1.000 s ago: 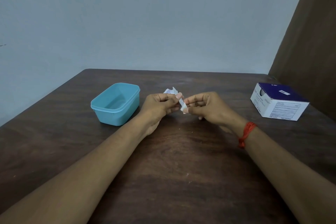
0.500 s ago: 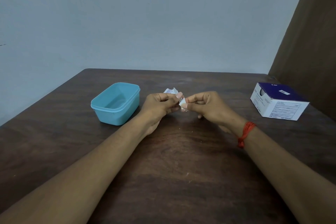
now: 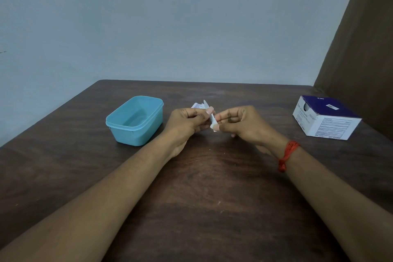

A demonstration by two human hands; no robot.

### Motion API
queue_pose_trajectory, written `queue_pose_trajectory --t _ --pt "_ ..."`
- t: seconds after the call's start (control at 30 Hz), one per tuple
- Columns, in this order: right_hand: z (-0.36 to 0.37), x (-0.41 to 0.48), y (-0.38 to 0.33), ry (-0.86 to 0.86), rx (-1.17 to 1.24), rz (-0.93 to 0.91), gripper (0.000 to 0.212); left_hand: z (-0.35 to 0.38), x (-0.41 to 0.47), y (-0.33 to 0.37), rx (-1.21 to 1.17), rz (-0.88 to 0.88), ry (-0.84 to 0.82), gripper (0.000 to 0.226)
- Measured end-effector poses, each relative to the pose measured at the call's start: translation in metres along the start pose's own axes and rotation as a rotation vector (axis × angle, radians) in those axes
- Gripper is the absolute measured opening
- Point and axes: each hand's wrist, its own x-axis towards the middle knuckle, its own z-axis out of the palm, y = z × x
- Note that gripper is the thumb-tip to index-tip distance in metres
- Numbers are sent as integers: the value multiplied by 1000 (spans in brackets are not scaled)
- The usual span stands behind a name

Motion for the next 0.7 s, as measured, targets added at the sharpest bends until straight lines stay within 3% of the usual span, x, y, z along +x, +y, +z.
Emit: queue_pose_trajectory --t 0.17,0.43,0.57,0.7 --pt "4 -2 -3 62 100 -34 10 1 -1 0 -17 10 -47 27" --pt "3 1 -1 115 64 -40 14 -2 2 -2 -32 68 52 15" --pt "-6 3 -2 203 112 -48 10 -4 3 -3 147 153 54 10" --pt "-7 4 -2 222 174 -22 12 2 1 -5 294 219 2 21"
